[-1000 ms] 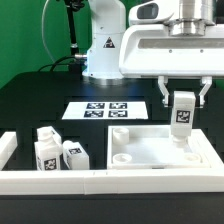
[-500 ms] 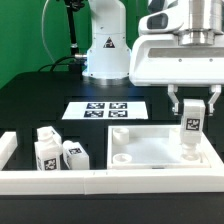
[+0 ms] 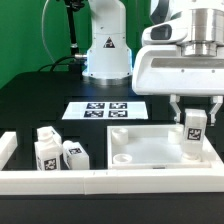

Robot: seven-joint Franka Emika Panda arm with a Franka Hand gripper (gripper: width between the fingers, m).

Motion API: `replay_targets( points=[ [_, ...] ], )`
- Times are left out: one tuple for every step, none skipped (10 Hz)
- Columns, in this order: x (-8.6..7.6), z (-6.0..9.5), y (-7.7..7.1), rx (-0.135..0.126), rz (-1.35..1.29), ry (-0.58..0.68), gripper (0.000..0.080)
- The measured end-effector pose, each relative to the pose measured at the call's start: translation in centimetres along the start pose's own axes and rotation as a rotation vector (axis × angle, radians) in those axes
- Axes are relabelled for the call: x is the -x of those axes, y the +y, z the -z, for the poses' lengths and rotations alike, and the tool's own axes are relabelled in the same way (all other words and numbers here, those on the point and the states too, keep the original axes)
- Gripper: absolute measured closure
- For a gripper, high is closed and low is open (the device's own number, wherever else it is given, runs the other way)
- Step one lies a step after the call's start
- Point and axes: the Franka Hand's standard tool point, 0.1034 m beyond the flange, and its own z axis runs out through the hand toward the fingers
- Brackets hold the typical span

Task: Assemble one leg

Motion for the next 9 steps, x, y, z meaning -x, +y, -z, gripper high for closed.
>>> replay_targets(
  points=[
    [-0.08, -0.12, -0.05, -0.001, 0.002, 0.008, 0.0514],
    [-0.21, -0.19, 0.03, -0.002, 0.008, 0.022, 0.0514],
    [-0.34, -0.27, -0.07, -0.004, 0.009, 0.043, 0.0514],
    [-0.38, -0.27, -0.36, -0.005, 0.013, 0.052, 0.0514],
    [-0.41, -0.26, -0.28, -0.003, 0.016, 0.052, 0.0514],
    [-0.4, -0.27, -0.29, -0.003, 0.016, 0.052, 0.0359],
    [-0.39, -0.28, -0.29, -0.003, 0.016, 0.052, 0.0359],
    [-0.3, -0.33, -0.23, -0.001, 0.018, 0.043, 0.0231],
    [-0.19, -0.34, 0.07, 0.005, 0.015, 0.009, 0.0166]
  ],
)
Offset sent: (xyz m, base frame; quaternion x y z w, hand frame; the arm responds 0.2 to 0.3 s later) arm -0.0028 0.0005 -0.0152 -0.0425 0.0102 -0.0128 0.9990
